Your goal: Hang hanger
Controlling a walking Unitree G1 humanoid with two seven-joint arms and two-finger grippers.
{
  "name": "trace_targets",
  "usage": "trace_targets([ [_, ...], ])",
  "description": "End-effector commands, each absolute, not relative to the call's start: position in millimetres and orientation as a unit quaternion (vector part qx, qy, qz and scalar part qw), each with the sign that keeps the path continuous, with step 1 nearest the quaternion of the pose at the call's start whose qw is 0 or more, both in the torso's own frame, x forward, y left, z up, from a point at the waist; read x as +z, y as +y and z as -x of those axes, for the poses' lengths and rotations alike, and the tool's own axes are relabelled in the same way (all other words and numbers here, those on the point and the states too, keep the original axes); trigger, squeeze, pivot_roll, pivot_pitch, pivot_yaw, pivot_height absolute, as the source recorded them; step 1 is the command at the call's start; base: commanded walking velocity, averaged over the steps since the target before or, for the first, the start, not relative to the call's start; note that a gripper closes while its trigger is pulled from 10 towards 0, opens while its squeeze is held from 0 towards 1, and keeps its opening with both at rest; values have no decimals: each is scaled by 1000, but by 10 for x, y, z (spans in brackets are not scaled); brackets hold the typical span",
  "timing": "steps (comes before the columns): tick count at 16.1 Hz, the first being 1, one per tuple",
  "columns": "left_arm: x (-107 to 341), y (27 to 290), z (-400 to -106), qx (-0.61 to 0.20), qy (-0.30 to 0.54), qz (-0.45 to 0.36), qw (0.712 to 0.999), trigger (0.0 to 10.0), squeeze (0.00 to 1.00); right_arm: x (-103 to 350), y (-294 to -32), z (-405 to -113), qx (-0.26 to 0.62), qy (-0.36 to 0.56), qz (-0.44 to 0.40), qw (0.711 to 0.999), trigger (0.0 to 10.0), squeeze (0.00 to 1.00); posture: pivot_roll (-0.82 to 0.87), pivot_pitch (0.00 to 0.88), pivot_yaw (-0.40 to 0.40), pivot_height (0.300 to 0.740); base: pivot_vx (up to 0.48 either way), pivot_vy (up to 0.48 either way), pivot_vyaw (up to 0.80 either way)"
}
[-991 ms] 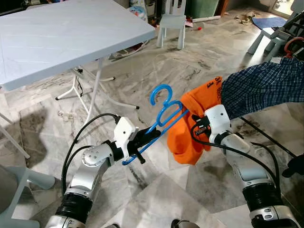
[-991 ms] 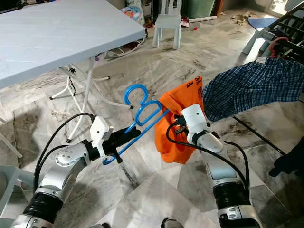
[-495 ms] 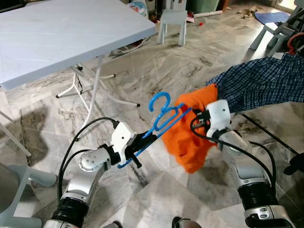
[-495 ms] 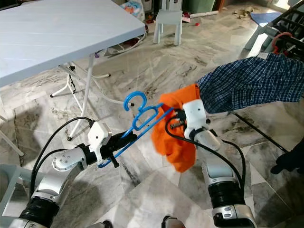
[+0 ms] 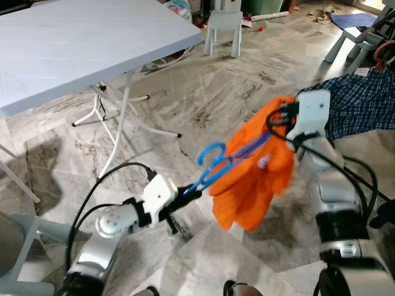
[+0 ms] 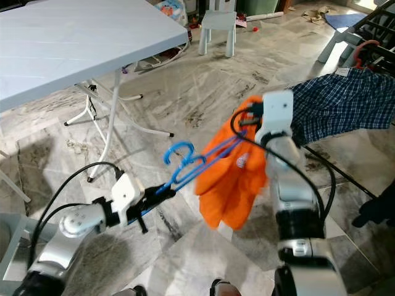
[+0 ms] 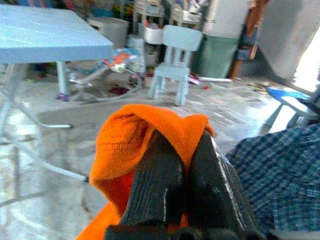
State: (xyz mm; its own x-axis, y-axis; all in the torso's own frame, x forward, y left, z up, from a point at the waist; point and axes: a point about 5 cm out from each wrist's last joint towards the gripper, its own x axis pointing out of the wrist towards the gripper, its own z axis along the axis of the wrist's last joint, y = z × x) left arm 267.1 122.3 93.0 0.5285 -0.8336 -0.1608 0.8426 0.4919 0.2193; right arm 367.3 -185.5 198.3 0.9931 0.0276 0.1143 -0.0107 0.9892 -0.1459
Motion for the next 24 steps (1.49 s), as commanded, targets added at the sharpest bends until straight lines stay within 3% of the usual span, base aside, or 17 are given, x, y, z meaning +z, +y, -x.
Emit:
trace_targets([
  [1, 909, 1232, -2610, -497, 22, -151, 854, 0, 0, 2025, -1922, -3692, -11, -61, 75, 995, 0, 0, -131, 161, 15, 740, 0, 0, 0],
  [5, 920, 1415, -2487, -442, 12, -143, 886, 0, 0, 1848, -2124, -3741, -85, 3, 90, 992, 0, 0, -104, 154, 2, 740, 0, 0, 0],
  [8, 981, 1542, -2572, -345, -23, -162, 924, 0, 0, 1653, -2367, -3701, -160, 56, 98, 981, 0, 0, -99, 145, 0, 740, 0, 0, 0],
  [12, 955, 1549, -2665, -279, -18, -163, 946, 0, 0, 1588, -2273, -3661, -129, 56, 50, 989, 0, 0, -110, 141, 4, 740, 0, 0, 0],
  [17, 695, 1276, -2623, -369, 48, -210, 904, 0, 0, 2094, -1895, -3711, -15, -76, -26, 997, 0, 0, -130, 134, 15, 740, 0, 0, 0],
  [21, 649, 1245, -2693, -358, 63, -240, 900, 0, 0, 2442, -1628, -3650, 68, -134, -86, 985, 0, 0, -133, 133, 12, 740, 0, 0, 0],
  [24, 587, 1329, -2736, -332, 91, -260, 902, 0, 0, 2648, -1588, -3585, 86, -176, -103, 975, 0, 0, -135, 136, 12, 740, 0, 0, 0],
])
